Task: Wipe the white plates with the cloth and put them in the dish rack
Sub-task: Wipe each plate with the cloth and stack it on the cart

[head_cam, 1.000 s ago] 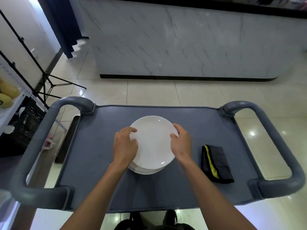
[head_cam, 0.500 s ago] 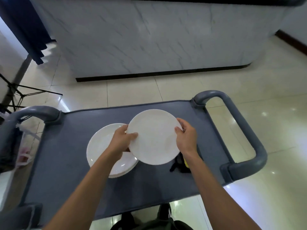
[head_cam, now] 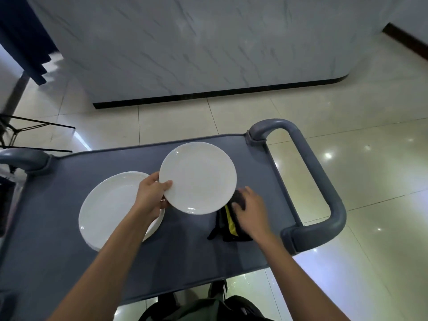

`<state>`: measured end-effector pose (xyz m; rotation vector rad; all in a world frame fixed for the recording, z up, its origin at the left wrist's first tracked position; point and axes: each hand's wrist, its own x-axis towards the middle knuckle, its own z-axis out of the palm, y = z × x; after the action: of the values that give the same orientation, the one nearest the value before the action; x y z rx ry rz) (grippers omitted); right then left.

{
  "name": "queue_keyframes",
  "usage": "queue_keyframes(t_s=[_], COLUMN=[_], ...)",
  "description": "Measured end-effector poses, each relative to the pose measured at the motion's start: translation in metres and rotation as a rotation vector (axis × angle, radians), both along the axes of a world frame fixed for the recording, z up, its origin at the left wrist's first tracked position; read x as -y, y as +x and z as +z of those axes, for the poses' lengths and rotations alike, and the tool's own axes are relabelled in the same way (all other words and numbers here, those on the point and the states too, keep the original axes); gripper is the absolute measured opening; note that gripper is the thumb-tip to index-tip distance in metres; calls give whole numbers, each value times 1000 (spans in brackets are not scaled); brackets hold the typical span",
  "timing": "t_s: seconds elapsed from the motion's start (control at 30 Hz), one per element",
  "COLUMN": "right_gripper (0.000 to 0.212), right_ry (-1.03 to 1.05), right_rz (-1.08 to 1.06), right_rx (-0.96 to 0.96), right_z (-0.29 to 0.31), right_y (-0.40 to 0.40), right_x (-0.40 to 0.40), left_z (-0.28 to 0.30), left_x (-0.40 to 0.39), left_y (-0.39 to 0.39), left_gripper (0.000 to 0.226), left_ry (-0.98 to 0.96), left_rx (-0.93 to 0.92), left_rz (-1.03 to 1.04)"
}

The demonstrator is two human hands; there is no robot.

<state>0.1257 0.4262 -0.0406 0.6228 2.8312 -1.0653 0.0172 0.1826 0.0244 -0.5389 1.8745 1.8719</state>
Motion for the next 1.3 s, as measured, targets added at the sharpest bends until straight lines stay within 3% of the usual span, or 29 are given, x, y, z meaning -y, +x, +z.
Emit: queue_keyframes(t_s=[0.17, 0.33, 0.5, 0.7, 0.8, 0.93, 1.03, 1.13, 1.3], right_gripper=[85, 99, 81, 63, 57, 56, 54, 53, 52], right_ry=[210, 352, 410, 330, 194, -156, -215, -169, -20], right_rz=[171, 237, 224, 214, 146, -178, -272, -153, 229], right_rx=[277, 305, 206, 89, -24, -177, -272, -345, -491], right_z=[-30, -48, -51, -57, -55, -35, -7, 24, 55], right_y=[5, 10, 11, 18, 21, 16, 8, -2, -22], right_x=[17, 26, 32, 16, 3, -14, -32, -38, -4], left_z=[1, 1, 0, -3, -5, -4, -4, -3, -3], left_x=[-9, -13, -18, -21, -22, -22, -25, -32, -49], left_y=[1, 5, 10, 13, 15, 17, 19, 22, 29], left_gripper=[28, 30, 28, 31, 33, 33, 32, 30, 37], left_ry=[10, 31, 42, 63, 72, 77, 93, 118, 163], left_rx=[5, 10, 8, 8, 5, -14, -23, -48, -67], left_rz=[80, 120, 144, 161, 171, 180, 180, 156, 137])
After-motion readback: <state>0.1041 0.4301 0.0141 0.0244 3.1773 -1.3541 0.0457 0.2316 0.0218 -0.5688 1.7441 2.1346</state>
